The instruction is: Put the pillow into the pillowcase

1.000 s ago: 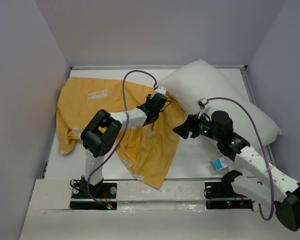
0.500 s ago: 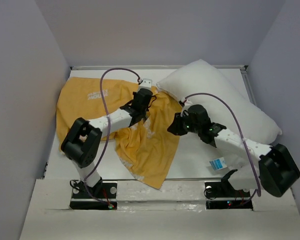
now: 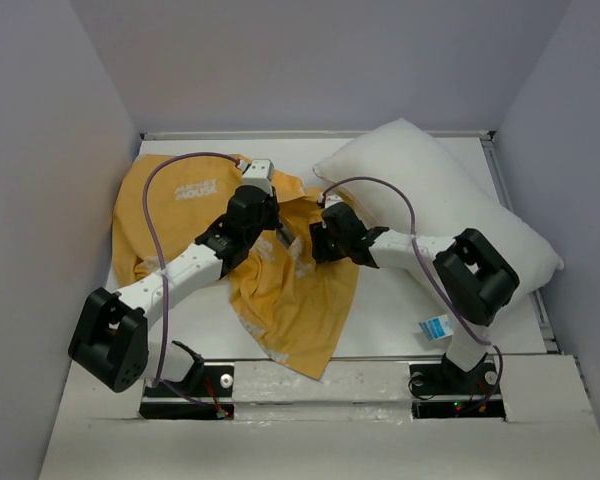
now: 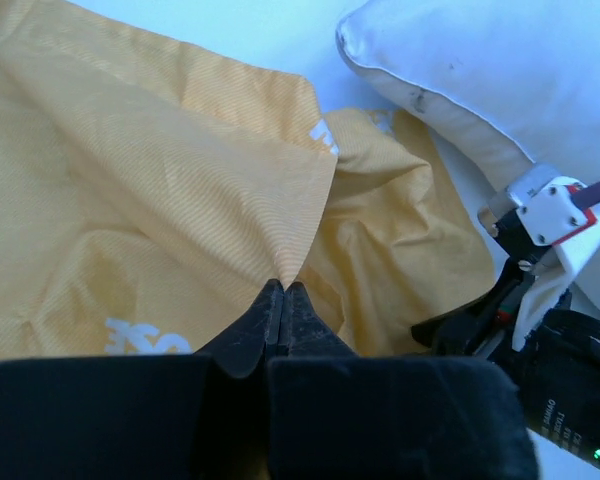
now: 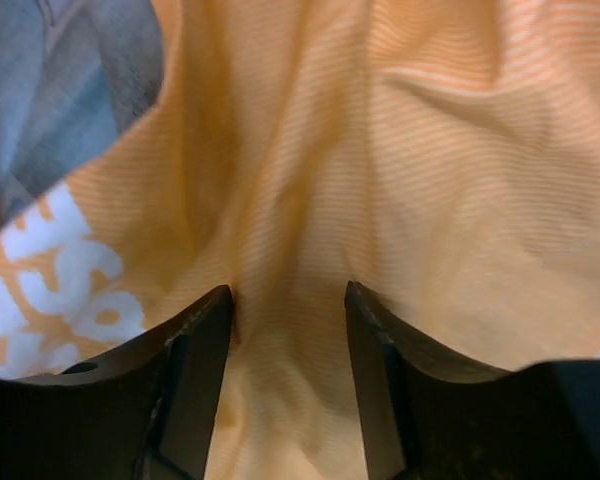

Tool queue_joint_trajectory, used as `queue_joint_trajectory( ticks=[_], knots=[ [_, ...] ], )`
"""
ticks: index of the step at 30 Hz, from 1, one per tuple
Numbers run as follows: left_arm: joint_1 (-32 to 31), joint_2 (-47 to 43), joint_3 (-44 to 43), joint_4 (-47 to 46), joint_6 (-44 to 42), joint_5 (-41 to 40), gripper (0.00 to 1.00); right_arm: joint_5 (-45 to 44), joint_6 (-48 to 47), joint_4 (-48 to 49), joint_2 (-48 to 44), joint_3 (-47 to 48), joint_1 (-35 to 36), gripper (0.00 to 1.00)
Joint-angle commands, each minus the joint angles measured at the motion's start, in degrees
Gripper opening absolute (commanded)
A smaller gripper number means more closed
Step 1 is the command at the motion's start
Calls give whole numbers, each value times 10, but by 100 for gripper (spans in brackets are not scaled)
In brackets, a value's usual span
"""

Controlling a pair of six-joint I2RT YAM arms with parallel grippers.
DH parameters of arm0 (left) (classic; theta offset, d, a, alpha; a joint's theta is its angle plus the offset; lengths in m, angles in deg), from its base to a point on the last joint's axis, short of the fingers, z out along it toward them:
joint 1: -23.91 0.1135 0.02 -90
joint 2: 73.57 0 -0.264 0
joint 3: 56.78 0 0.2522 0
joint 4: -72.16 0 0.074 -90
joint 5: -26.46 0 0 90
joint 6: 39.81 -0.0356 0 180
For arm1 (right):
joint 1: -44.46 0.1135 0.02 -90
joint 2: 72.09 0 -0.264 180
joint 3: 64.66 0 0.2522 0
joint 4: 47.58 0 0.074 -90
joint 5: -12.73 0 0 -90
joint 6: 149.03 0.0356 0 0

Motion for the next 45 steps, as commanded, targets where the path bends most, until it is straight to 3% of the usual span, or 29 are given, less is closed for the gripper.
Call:
queue_joint_trajectory(
  ticks=[1, 2, 5, 7, 8, 11, 16, 17, 23, 24, 25, 26, 27, 28, 32, 33, 35, 36, 40, 45],
  knots=[
    [6, -29, 9, -52, 17, 43, 0, 11, -50, -29, -97, 30, -9, 60],
    [10, -24, 13, -74, 27, 51, 0, 27, -66, -41, -125, 44, -9, 77],
    [23, -17, 22, -114, 45, 88, 0, 17, -90, -118, -196, 95, -44, 100],
    [23, -7, 20, -124, 50, 95, 0, 39, -102, -158, -198, 155, -95, 100],
    [24, -3, 18, -132, 51, 103, 0, 20, -111, -166, -181, 176, -143, 100],
    [24, 5, 15, -144, 56, 114, 0, -36, -150, -208, -124, 281, -183, 100],
    [25, 14, 3, -146, 62, 123, 0, -127, -236, -326, 64, 477, -209, 100],
    [25, 19, 1, -145, 63, 134, 0, -139, -243, -350, 119, 553, -216, 100],
    [25, 28, -16, -128, 59, 126, 0, -86, -255, -480, 294, 738, -238, 100],
    [25, 26, -18, -124, 55, 125, 0, -63, -243, -481, 306, 755, -246, 97],
    [25, 25, -20, -120, 53, 125, 0, -47, -231, -467, 313, 754, -257, 88],
    [26, 25, -21, -114, 52, 112, 0, -28, -218, -452, 308, 744, -265, 40],
    [27, 26, -21, -112, 50, 104, 0, -18, -179, -432, 297, 731, -271, 5],
    [28, 27, -21, -110, 49, 102, 0, -22, -170, -368, 277, 667, -271, 0],
    [45, 28, -18, -120, 68, 146, 0, -47, -150, -197, 87, 464, -271, 0],
    [55, 25, -17, -124, 72, 151, 0, -26, -153, -155, -2, 431, -271, 0],
    [64, 25, -19, -131, 80, 162, 0, 18, -148, -130, -90, 339, -271, 0],
    [72, 26, -25, -131, 81, 167, 0, 82, -148, -118, -172, 308, -271, 0],
    [100, 34, -47, -121, 76, 181, 0, 224, -135, -110, -337, 155, -271, 0],
    [122, 59, -74, -109, 79, 211, 0, 441, -87, -24, -482, -41, -254, 0]
  ],
)
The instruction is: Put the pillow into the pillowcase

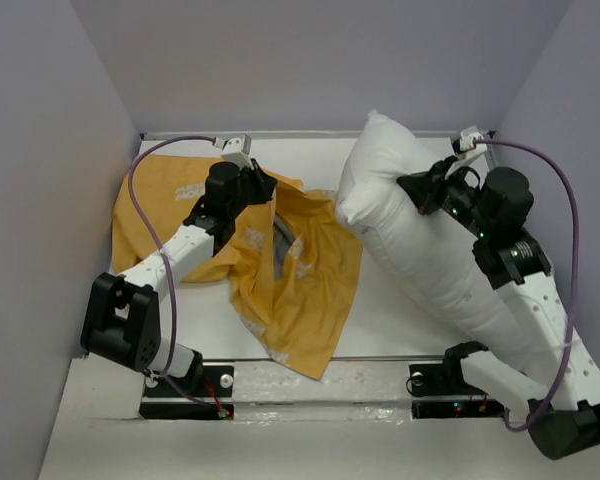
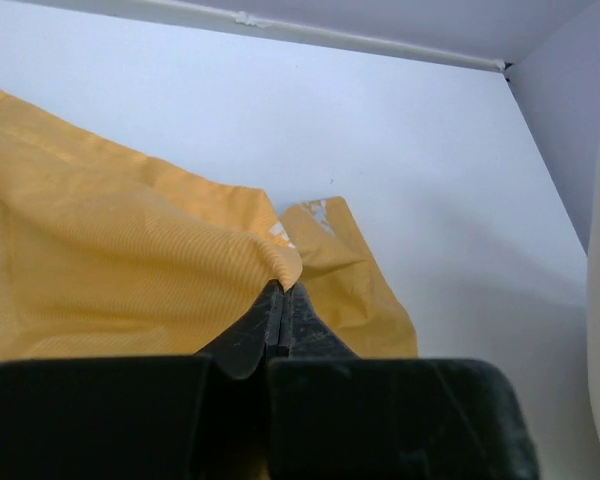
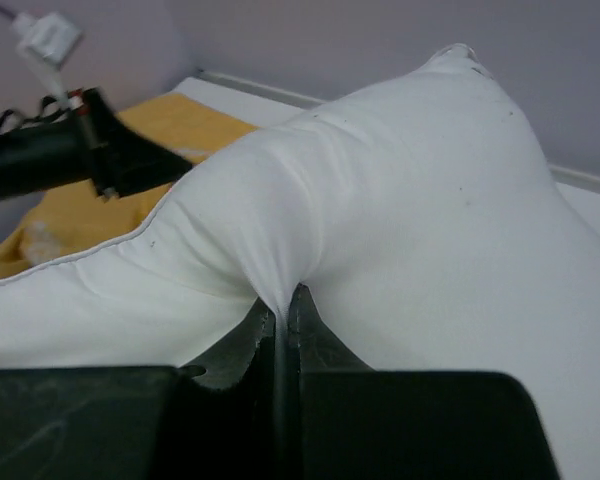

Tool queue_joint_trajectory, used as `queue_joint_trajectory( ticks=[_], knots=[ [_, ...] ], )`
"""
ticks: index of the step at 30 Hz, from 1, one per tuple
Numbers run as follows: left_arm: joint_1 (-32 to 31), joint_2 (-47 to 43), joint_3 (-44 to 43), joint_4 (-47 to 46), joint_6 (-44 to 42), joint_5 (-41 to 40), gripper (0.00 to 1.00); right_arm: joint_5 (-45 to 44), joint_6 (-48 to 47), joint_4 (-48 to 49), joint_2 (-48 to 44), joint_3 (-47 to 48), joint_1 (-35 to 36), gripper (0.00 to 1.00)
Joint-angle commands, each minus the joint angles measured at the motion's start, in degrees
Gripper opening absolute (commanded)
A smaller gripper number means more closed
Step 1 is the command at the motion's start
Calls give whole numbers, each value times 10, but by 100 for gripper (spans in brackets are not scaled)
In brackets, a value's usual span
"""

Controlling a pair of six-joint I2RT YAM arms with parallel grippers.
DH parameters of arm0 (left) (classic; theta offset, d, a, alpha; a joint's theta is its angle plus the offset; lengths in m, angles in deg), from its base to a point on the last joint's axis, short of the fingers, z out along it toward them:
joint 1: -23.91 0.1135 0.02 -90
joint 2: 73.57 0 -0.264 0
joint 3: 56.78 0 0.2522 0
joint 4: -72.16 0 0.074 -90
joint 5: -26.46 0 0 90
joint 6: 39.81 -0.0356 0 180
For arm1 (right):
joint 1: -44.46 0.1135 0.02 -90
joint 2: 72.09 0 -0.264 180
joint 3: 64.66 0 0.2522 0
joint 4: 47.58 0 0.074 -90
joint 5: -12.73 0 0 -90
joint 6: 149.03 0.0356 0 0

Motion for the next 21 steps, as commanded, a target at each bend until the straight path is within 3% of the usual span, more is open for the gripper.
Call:
queue_joint_trajectory(
  ticks=[1, 3, 8, 14, 21],
  knots=[
    [18, 17, -42, -15, 11, 49, 0, 224, 47, 103, -60, -111, 35, 0],
    [19, 20, -50, -15, 14, 58, 0, 266, 39, 105, -78, -134, 56, 0],
    [21, 18, -68, -16, 20, 56, 0, 265, 18, 82, -93, -165, 135, 0],
    [23, 8, -68, -11, 21, 79, 0, 248, -4, 82, -33, -159, 208, 0],
    [0, -42, -37, 17, 3, 92, 0, 101, -68, 94, 101, -61, 234, 0]
  ],
)
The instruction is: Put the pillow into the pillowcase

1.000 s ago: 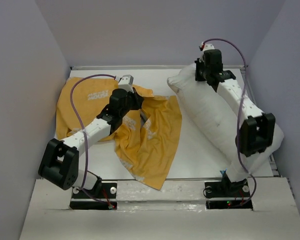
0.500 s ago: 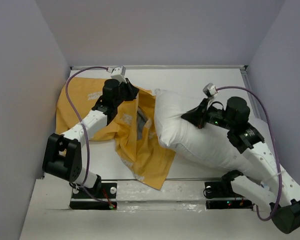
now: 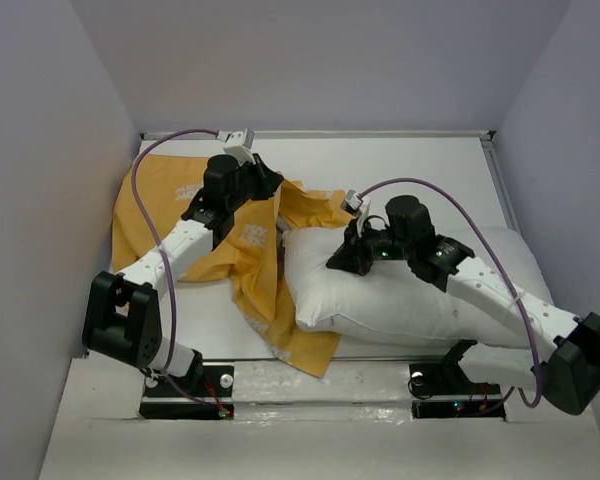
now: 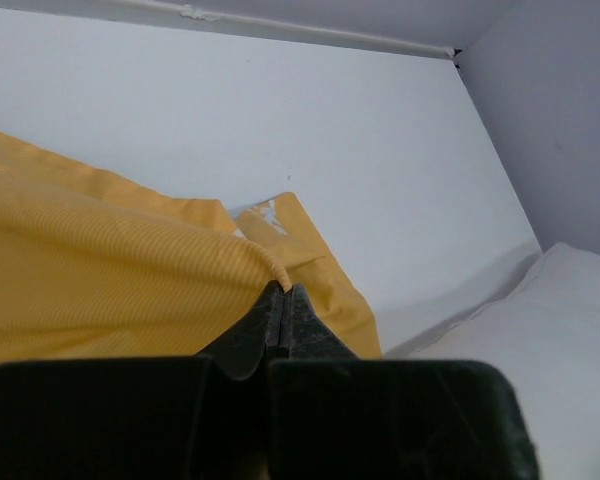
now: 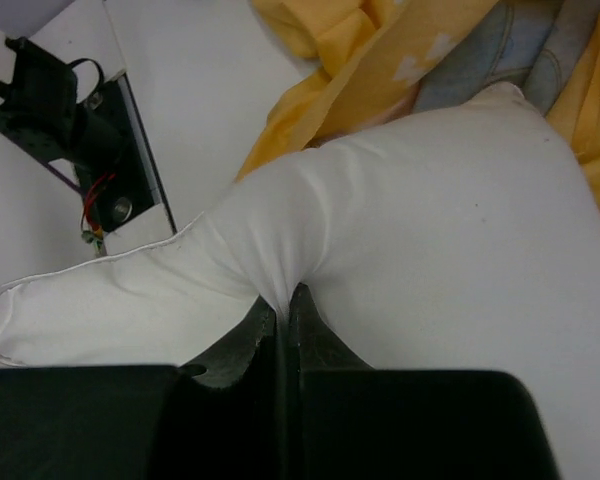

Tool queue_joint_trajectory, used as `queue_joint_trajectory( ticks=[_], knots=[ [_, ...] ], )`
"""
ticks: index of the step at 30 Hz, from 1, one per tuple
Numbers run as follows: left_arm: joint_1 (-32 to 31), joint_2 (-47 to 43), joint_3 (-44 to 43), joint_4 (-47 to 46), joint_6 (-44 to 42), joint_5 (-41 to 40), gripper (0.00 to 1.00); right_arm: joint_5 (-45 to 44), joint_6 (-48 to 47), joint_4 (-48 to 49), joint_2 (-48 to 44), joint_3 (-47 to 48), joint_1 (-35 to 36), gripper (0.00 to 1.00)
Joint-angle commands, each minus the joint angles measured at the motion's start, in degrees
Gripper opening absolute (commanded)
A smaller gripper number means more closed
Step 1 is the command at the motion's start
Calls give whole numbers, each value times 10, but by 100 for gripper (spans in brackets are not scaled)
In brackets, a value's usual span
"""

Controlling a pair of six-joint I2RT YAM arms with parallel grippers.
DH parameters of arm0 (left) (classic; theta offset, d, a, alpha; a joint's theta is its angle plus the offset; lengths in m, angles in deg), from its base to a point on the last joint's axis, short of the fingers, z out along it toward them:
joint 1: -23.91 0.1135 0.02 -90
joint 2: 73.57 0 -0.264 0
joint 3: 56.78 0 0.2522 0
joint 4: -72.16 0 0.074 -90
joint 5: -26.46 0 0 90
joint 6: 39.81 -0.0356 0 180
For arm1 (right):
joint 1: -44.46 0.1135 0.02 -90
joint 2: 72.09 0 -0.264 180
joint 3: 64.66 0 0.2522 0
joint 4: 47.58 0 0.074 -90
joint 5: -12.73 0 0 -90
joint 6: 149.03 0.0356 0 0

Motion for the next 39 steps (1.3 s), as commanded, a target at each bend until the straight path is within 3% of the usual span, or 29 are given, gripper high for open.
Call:
queue_joint_trajectory(
  ticks=[1, 10, 15, 19, 21, 25, 26, 29, 31, 35, 39],
  knots=[
    [-19, -71, 11, 4, -16, 17, 0, -96, -63, 77, 55, 109, 7, 0],
    [-50, -115, 17, 83, -54, -3, 0, -127, -162, 44, 150, 254, 37, 0],
    [-56, -129, -21, 151, -90, -74, 0, -132, -154, 62, 111, 187, 76, 0],
    [-56, -123, -81, 193, -111, -57, 0, -247, -183, 113, 87, 127, 76, 0],
    [-59, -116, -115, 240, -127, -48, 0, -396, -206, 125, 133, 116, 76, 0],
    [-75, -104, -143, 293, -142, -56, 0, -425, -180, 174, 178, 97, 76, 2],
    [-86, -99, -146, 296, -142, -59, 0, -422, -168, 192, 175, 90, 76, 22],
    [-94, -94, -154, 300, -135, -40, 0, -396, -120, 216, 167, 84, 76, 62],
    [-100, -86, -164, 301, -133, -30, 0, -376, -80, 203, 145, 89, 76, 68],
    [-105, -82, -172, 307, -136, -42, 0, -244, 12, 179, 74, 85, 76, 75],
    [-104, -87, -157, 289, -121, -37, 0, -164, 92, 258, 101, 64, 76, 76]
  ],
)
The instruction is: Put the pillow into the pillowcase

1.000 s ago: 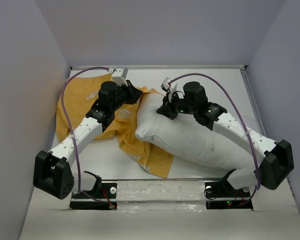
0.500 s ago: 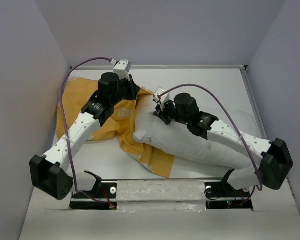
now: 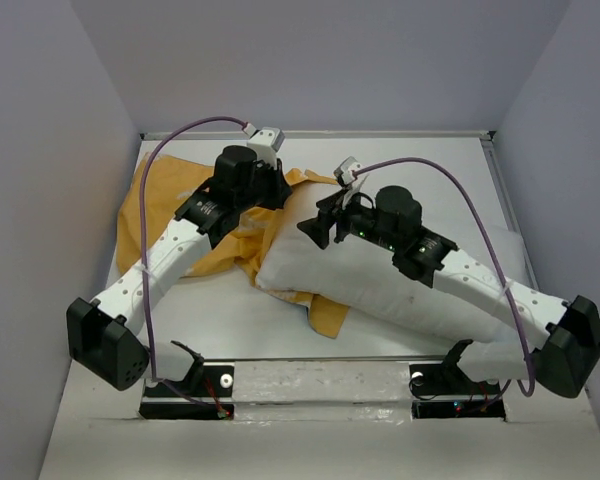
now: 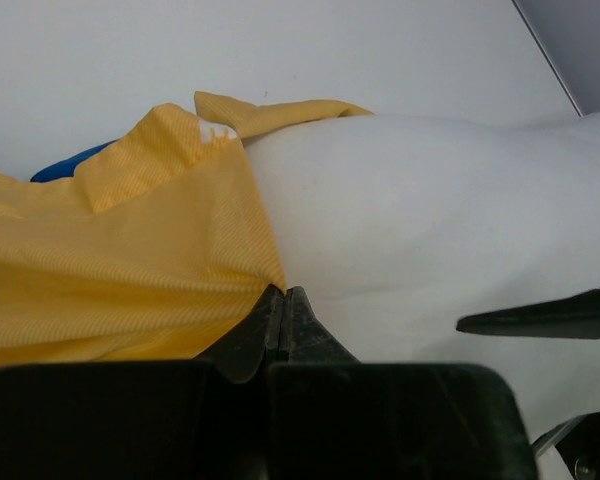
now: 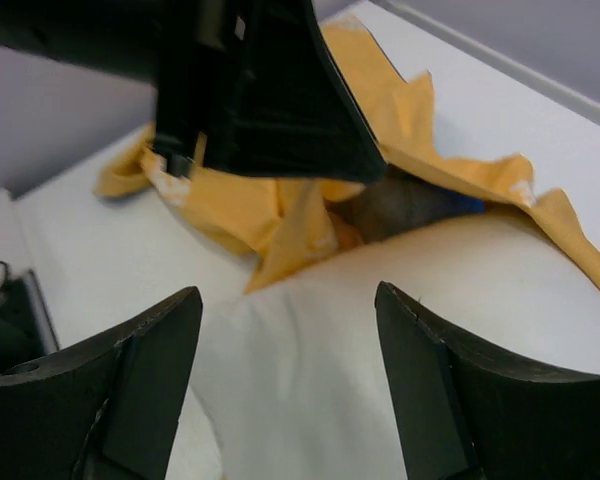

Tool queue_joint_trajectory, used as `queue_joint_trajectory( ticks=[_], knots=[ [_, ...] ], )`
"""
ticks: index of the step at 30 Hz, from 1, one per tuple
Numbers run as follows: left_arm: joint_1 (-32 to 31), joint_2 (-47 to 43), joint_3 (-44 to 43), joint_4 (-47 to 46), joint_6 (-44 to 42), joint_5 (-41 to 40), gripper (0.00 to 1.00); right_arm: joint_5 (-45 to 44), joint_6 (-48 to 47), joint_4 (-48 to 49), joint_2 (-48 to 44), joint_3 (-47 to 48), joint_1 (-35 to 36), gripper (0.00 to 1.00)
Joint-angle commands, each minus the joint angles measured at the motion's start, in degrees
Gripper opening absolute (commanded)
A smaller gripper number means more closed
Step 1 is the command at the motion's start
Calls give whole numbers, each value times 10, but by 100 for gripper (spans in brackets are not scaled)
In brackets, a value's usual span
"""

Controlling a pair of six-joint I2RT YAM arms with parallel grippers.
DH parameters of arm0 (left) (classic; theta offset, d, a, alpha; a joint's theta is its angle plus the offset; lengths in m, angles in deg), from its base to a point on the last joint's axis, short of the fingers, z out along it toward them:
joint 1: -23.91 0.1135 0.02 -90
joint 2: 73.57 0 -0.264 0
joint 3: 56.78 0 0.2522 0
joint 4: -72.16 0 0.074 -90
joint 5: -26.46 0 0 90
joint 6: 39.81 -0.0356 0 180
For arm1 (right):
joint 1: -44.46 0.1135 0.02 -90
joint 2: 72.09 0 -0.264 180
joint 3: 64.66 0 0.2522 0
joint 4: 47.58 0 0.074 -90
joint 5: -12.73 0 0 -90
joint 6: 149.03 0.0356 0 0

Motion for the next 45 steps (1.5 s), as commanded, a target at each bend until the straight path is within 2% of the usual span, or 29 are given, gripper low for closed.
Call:
queue_joint_trajectory(
  ticks=[1, 5, 9, 16, 20, 21, 22, 24, 25, 29, 32, 35, 38, 39, 41, 42, 45],
  knots=[
    [-3, -20, -15, -33, 8, 15, 0, 88, 109, 114, 47, -16, -1, 75],
    [-3, -41, -2, -48, 21, 9, 0, 79, 147, 209, 100, -30, -1, 74],
    [-3, -55, -7, -49, 26, 9, 0, 103, 167, 216, 165, 13, -1, 73],
    [-2, -77, 8, -57, 38, 16, 0, 92, 211, 269, 244, 54, 4, 73],
    [1, -86, 27, -61, 38, -13, 0, 128, 268, 339, 266, 60, 4, 40],
    [5, -90, 38, -61, 41, -28, 3, 130, 286, 349, 269, 65, 4, 11],
    [5, -96, 45, -61, 45, -28, 12, 130, 297, 349, 269, 65, 4, 0],
    [5, -146, 83, -70, 57, -105, 35, 92, 303, 343, 250, 56, 4, 0],
    [5, -169, 103, -75, 62, -155, 38, 66, 301, 326, 239, 50, 4, 0],
    [1, -298, 230, -60, 90, -268, 43, 29, 292, 246, 199, 68, 4, 0],
    [-21, -354, 313, -54, 126, -268, 45, 26, 302, 200, 187, 90, 4, 0],
    [-50, -353, 382, -101, 155, -233, 52, 20, 313, 190, 184, 92, 4, 0],
    [-68, -326, 403, -168, 157, -232, 65, 23, 319, 187, 182, 90, 4, 0],
    [-68, -306, 405, -188, 150, -231, 72, 25, 322, 187, 181, 87, 4, 0],
    [-69, -281, 402, -241, 140, -220, 94, 26, 327, 189, 175, 81, 4, 0],
    [-69, -269, 394, -256, 137, -217, 96, 25, 330, 190, 172, 77, 4, 0],
    [-72, -229, 387, -286, 128, -245, 95, 25, 336, 194, 162, 63, 4, 0]
  ],
)
